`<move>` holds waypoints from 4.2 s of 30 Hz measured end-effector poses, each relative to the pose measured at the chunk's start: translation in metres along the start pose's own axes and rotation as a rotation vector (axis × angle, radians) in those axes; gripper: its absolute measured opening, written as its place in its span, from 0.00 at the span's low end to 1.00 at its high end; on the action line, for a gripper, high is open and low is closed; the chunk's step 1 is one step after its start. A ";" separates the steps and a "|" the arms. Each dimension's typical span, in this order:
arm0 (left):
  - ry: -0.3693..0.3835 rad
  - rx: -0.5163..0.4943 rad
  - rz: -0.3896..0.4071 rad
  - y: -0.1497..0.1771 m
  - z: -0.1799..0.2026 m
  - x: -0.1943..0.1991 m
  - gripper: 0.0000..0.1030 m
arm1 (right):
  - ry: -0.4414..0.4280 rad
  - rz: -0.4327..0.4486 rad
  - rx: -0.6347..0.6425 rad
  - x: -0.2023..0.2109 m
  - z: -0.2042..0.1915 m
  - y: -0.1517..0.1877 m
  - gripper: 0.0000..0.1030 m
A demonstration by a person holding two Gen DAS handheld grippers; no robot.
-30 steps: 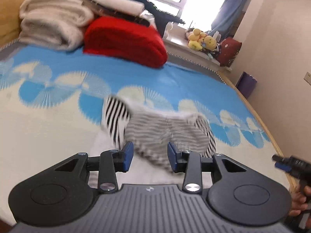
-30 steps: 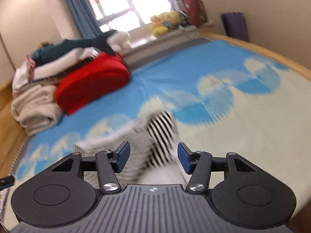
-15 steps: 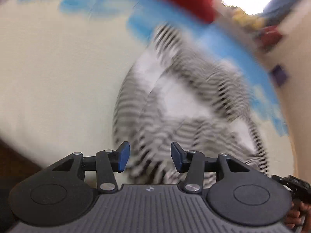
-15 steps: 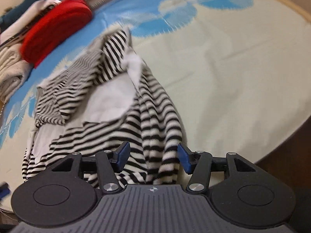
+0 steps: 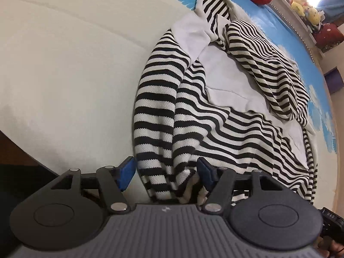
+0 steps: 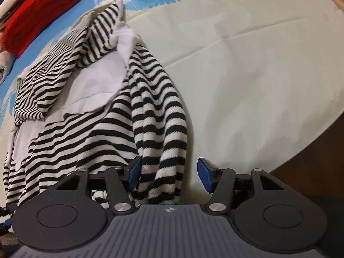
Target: Fold small clothes
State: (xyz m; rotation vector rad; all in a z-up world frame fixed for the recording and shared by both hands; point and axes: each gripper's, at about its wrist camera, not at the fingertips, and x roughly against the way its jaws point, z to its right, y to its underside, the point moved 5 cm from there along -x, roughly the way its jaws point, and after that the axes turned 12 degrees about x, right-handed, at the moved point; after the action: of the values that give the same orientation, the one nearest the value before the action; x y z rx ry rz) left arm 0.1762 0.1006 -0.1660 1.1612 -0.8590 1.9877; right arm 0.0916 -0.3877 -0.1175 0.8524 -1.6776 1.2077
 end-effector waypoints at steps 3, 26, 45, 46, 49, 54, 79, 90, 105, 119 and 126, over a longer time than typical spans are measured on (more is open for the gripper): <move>-0.008 -0.023 0.000 0.002 0.000 0.001 0.23 | -0.008 -0.001 -0.013 0.000 0.000 0.002 0.50; 0.048 0.103 -0.014 0.005 -0.017 0.014 0.41 | 0.003 -0.014 0.001 0.004 0.003 0.005 0.36; 0.065 -0.024 0.037 0.012 -0.001 0.019 0.09 | -0.015 0.042 0.064 0.011 -0.009 0.005 0.09; 0.080 -0.004 0.034 0.011 -0.003 0.022 0.11 | -0.020 0.052 0.051 0.013 -0.008 0.004 0.09; 0.073 0.049 0.010 0.009 -0.010 0.019 0.17 | -0.037 0.047 0.033 0.013 -0.005 0.005 0.15; 0.039 0.051 -0.023 0.011 -0.012 0.006 0.22 | -0.003 0.005 0.055 0.005 -0.007 0.009 0.23; 0.135 -0.285 0.260 0.010 0.042 0.098 0.08 | -0.107 0.369 0.214 0.092 -0.033 -0.024 0.07; 0.270 -0.338 0.269 0.044 0.027 0.218 0.08 | -0.318 0.514 0.215 0.221 -0.016 -0.003 0.06; 0.181 -0.314 0.167 -0.087 0.084 0.122 0.08 | -0.300 0.397 0.185 0.142 -0.047 -0.102 0.06; 0.214 -0.198 0.099 -0.177 0.103 0.030 0.36 | -0.175 0.327 0.111 0.003 -0.069 -0.203 0.35; 0.064 -0.564 0.107 -0.132 0.129 0.003 0.63 | -0.140 0.298 0.573 -0.018 -0.116 -0.172 0.35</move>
State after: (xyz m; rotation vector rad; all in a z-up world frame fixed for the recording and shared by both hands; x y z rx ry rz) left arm 0.3405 0.0719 -0.0870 0.7333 -1.3578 1.6846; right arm 0.2808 -0.3269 -0.0559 1.0683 -1.6264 1.9273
